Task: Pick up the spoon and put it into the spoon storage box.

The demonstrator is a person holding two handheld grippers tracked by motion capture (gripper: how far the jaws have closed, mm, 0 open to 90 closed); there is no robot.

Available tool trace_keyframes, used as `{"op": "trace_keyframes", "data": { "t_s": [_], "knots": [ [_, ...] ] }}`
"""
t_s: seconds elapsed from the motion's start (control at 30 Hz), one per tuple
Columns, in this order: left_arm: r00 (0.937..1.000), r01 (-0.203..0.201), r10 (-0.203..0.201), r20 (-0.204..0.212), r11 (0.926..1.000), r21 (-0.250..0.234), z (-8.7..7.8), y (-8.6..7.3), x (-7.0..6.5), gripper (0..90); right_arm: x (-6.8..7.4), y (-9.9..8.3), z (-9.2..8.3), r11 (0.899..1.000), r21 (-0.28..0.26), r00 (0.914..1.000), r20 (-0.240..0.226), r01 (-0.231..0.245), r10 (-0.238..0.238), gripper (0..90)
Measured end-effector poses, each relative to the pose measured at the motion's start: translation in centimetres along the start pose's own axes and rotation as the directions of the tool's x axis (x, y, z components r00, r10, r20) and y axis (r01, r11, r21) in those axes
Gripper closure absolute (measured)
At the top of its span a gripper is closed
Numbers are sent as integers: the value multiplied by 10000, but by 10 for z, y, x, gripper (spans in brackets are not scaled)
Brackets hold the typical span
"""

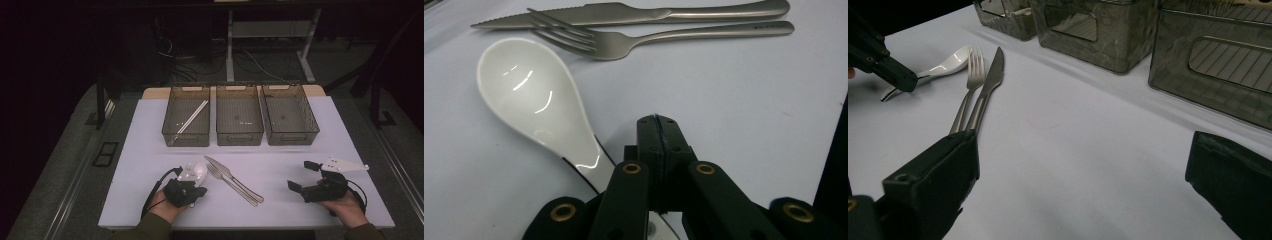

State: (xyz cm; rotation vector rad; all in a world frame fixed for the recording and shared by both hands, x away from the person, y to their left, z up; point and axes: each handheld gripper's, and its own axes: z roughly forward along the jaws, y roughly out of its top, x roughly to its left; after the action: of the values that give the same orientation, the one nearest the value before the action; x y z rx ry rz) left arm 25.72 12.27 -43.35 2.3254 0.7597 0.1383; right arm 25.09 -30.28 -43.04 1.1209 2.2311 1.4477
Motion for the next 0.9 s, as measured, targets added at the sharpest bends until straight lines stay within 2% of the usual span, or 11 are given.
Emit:
{"op": "trace_keyframes", "data": {
  "t_s": [0.2,0.37,0.5,0.7,0.9],
  "knots": [
    [9992,21,-13,-403,9998,196,-3,-2,4,887,0,0,0,10000,-18,10000,18,-22,22,8],
    [9988,145,-130,-472,9994,325,-3,-5,8,887,-1,0,0,10000,-20,10000,21,-17,17,8],
    [9973,117,-83,-732,9988,466,-6,-7,11,888,-1,0,-1,10000,-58,10000,19,-23,23,8],
    [9940,528,-484,-986,9977,429,-14,-14,21,887,-1,0,-1,10000,-70,10000,32,-8,9,8],
    [9899,711,-644,-1262,9962,495,-21,-21,33,887,-1,0,-1,10000,-70,10000,31,-13,14,8]
  ]
}}
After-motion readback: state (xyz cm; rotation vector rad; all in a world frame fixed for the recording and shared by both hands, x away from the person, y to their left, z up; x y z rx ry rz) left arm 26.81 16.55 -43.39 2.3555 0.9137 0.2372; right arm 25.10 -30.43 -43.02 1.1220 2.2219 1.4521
